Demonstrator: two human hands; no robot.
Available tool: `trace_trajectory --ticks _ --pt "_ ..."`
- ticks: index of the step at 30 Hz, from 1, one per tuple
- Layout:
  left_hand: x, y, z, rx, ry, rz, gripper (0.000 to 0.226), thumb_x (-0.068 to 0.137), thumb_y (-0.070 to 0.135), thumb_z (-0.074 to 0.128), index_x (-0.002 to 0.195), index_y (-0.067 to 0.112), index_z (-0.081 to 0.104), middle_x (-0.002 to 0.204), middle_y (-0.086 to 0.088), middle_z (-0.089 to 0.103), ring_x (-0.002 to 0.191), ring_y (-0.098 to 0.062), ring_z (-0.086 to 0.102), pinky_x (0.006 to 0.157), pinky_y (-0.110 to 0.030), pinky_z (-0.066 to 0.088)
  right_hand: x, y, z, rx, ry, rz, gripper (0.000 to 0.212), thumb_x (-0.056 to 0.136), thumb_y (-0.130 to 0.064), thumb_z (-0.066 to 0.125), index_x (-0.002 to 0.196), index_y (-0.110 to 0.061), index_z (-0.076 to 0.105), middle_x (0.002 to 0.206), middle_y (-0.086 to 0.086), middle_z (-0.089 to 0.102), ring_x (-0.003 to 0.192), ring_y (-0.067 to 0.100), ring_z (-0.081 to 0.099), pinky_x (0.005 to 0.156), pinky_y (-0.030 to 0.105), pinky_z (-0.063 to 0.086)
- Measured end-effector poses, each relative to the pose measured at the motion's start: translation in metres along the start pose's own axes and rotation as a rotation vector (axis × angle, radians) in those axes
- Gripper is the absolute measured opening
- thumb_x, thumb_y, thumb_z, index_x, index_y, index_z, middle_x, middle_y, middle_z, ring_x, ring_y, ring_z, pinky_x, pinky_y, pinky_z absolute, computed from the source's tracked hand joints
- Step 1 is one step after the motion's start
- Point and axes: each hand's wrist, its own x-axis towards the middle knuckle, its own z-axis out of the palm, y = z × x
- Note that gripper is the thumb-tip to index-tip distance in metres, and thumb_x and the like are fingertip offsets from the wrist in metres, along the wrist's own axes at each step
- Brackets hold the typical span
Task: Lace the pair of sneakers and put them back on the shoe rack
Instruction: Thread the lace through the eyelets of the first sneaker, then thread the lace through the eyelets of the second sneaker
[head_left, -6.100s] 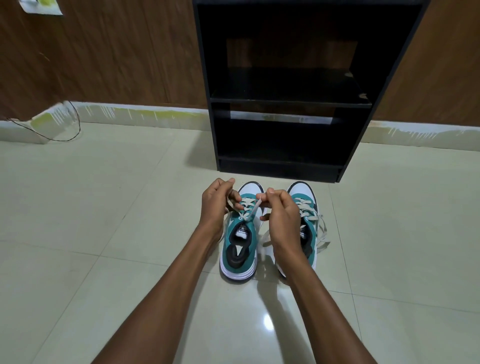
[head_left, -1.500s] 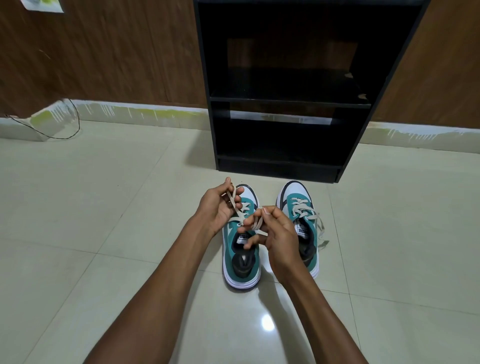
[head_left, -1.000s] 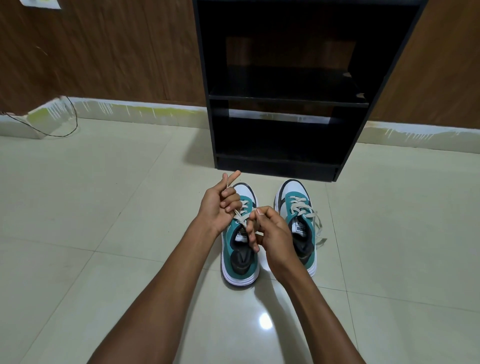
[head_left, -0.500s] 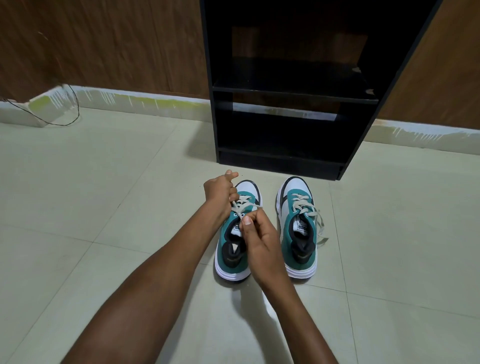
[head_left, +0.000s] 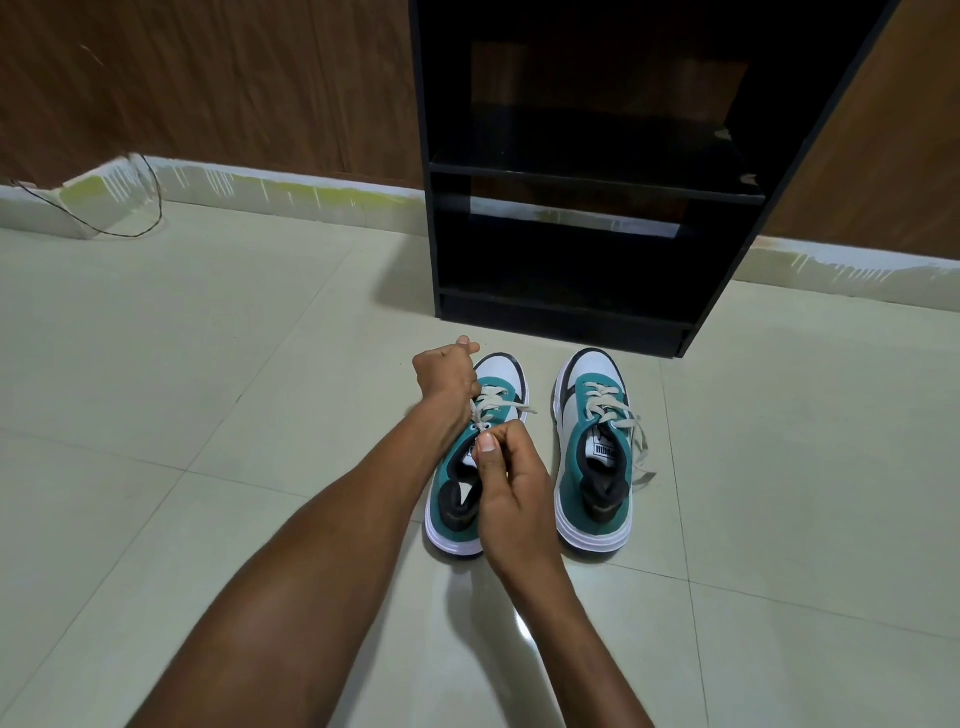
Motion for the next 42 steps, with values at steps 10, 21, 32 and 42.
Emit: trace_trajectory --ticks 10,21,32,42 --pt "-0.011 -0.001 0.004 0.074 -0.017 0.056 0.024 0.102 0.024 0.057 0.093 0.01 0.074 0.063 -0.001 0.05 0.042 -0.011 0.034 0.037 -0.021 0.033 -0.004 0.004 -0.003 -0.067 0.008 -0.034 0.031 0.102 -0.031 0.04 0.084 -0.007 0.046 0.077 0.003 0.053 0.07 0.023 0.048 0.067 0.045 0.044" --pt "-0.017 0.022 -0.017 0.295 -0.065 0.188 0.036 0.09 0.032 0.064 0.062 0.009 0.057 0.059 -0.005 0.054 0.049 -0.021 0.047 0.057 -0.032 0.044 -0.013 0.038 -0.001 -0.369 0.087 0.06 0.039 0.076 -0.057 0.07 0.084 -0.024 0.05 0.104 -0.01 0.049 0.103 0.012 0.048 0.084 0.024 0.043" --pt "-0.028 0.042 -0.053 0.825 0.197 0.463 0.019 0.085 0.028 0.059 0.099 0.015 0.057 0.107 -0.005 0.065 0.106 -0.033 0.057 0.079 -0.037 0.043 0.036 0.019 0.021 -0.351 0.1 0.364 0.043 0.077 -0.039 0.074 0.1 -0.022 0.042 0.104 0.001 0.063 0.091 0.028 0.06 0.074 0.037 0.045" --pt "-0.075 0.027 0.003 0.583 -0.274 0.452 0.015 0.085 0.033 0.07 0.084 0.019 0.064 0.081 -0.006 0.073 0.076 -0.022 0.069 0.062 -0.026 0.052 0.047 -0.008 -0.052 -0.494 0.368 0.145 0.016 0.088 -0.023 0.067 0.104 -0.019 0.068 0.106 -0.003 0.07 0.095 0.016 0.066 0.08 0.029 0.051"
